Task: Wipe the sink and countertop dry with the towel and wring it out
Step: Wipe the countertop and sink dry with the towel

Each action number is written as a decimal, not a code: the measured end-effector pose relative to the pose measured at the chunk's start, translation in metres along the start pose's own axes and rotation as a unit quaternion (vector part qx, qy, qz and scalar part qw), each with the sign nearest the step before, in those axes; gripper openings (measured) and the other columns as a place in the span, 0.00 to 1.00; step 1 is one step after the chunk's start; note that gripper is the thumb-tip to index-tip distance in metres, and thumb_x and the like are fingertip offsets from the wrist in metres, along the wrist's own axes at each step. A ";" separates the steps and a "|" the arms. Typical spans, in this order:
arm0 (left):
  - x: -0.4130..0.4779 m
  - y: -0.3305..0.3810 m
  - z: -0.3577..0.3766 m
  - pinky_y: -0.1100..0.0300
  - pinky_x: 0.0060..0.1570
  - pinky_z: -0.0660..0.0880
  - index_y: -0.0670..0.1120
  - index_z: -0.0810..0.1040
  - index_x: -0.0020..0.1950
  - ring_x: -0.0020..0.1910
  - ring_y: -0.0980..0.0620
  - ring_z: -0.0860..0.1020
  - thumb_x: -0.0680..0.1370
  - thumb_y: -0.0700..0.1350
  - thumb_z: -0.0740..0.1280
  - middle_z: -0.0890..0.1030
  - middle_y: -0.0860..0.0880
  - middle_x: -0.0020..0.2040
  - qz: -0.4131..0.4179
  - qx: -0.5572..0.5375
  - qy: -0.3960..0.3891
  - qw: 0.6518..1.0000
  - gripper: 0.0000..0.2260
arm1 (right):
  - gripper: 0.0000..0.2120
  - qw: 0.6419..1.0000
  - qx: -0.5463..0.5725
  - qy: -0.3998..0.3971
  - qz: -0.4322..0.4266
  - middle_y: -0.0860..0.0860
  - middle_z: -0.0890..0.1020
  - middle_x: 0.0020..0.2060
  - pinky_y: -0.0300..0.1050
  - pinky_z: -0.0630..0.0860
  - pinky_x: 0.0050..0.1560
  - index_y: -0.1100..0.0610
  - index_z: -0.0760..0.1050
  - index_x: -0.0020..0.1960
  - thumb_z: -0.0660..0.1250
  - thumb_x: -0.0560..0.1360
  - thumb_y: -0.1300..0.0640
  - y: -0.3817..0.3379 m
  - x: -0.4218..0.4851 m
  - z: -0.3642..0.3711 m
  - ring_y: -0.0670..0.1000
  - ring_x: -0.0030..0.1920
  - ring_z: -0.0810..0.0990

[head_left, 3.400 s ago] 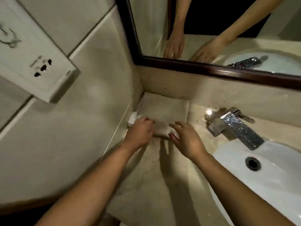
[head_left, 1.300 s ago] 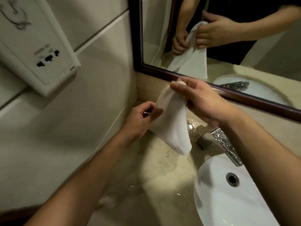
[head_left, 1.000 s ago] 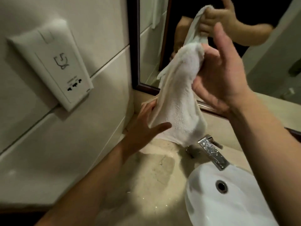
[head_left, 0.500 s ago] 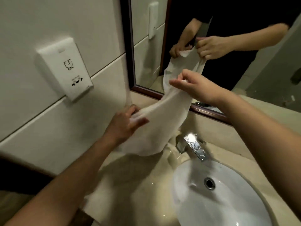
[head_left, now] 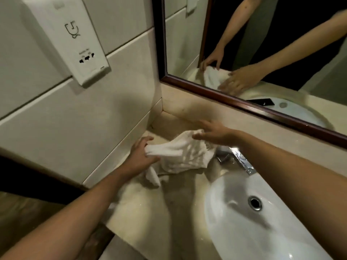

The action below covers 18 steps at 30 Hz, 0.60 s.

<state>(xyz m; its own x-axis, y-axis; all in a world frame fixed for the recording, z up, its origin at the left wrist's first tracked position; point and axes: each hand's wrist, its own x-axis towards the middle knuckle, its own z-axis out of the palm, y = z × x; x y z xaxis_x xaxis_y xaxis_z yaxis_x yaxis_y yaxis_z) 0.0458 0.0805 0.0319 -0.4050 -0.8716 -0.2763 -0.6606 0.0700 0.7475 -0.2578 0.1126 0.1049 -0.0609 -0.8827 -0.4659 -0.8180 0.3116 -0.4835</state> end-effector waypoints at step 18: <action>0.028 -0.062 0.033 0.60 0.46 0.72 0.52 0.77 0.59 0.51 0.48 0.79 0.76 0.33 0.68 0.75 0.52 0.56 0.089 0.035 0.108 0.990 0.17 | 0.17 0.974 -0.202 0.093 0.031 0.61 0.82 0.58 0.49 0.73 0.53 0.60 0.78 0.60 0.72 0.78 0.50 0.023 0.060 0.042 0.63 0.59 0.80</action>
<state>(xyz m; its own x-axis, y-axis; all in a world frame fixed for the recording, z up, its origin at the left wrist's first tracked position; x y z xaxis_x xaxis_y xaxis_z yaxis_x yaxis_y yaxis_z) 0.0548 0.0673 -0.0420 -0.3797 -0.9251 -0.0036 -0.6365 0.2584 0.7267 -0.2562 0.0810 0.0349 -0.1898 -0.9266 -0.3248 -0.9655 0.2362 -0.1097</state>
